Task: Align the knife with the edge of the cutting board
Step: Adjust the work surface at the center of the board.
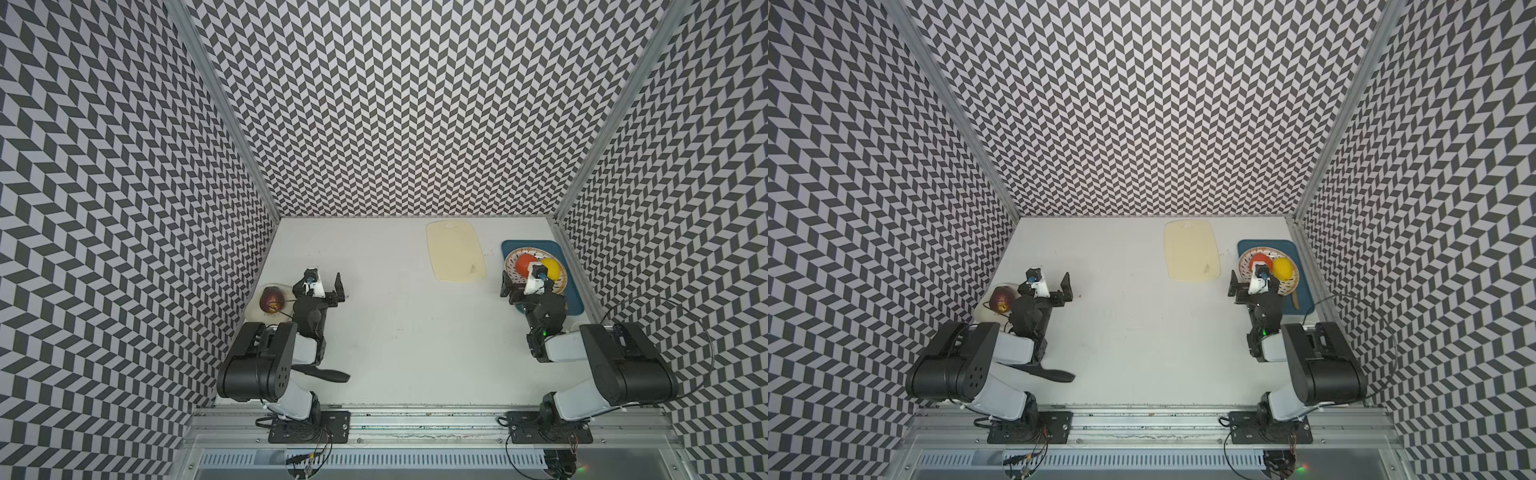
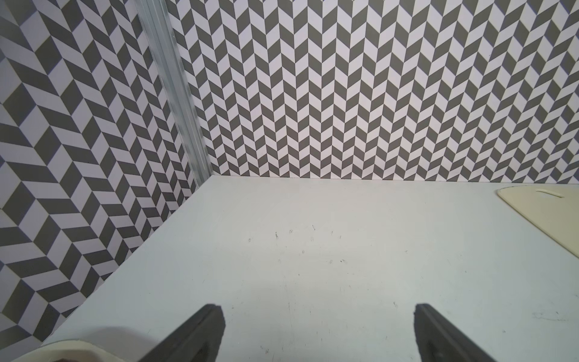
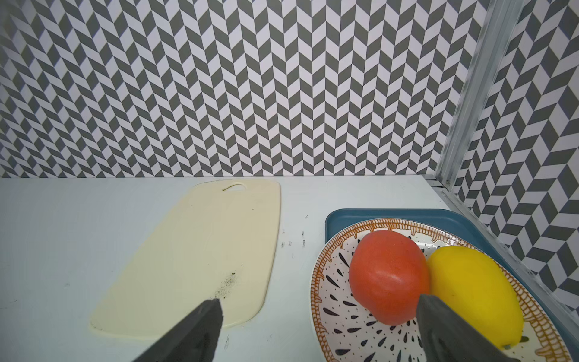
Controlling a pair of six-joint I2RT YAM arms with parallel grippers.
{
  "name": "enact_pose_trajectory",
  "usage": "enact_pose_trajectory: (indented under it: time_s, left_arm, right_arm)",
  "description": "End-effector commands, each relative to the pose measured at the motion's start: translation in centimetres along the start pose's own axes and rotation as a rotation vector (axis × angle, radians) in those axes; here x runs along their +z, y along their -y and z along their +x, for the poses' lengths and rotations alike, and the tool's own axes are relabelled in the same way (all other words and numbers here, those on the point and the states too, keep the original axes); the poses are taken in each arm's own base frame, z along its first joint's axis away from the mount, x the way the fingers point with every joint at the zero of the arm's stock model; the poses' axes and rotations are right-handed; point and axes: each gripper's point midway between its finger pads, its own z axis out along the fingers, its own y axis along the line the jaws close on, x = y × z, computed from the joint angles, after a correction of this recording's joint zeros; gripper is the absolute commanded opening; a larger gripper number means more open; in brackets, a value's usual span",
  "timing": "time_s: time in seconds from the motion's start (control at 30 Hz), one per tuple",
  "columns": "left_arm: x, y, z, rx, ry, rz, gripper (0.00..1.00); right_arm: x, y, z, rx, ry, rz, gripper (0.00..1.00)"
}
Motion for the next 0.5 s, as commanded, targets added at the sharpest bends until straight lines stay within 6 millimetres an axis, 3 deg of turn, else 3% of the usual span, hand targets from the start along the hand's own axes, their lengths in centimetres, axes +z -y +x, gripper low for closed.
enact_pose_trajectory:
  time_s: [0.0,0.47]
  left_arm:
    - [0.37,-0.05,-0.88,0.005,0.021,0.004,1.00]
    - [0.44,-0.53,-1.01,-0.007,0.023,-0.012,1.00]
  right_arm:
    - [0.24,-0.08,-1.09,0.001,0.034,-0.007,1.00]
    - [0.28,-0.08,-1.09,0.002,0.034,-0.007,1.00]
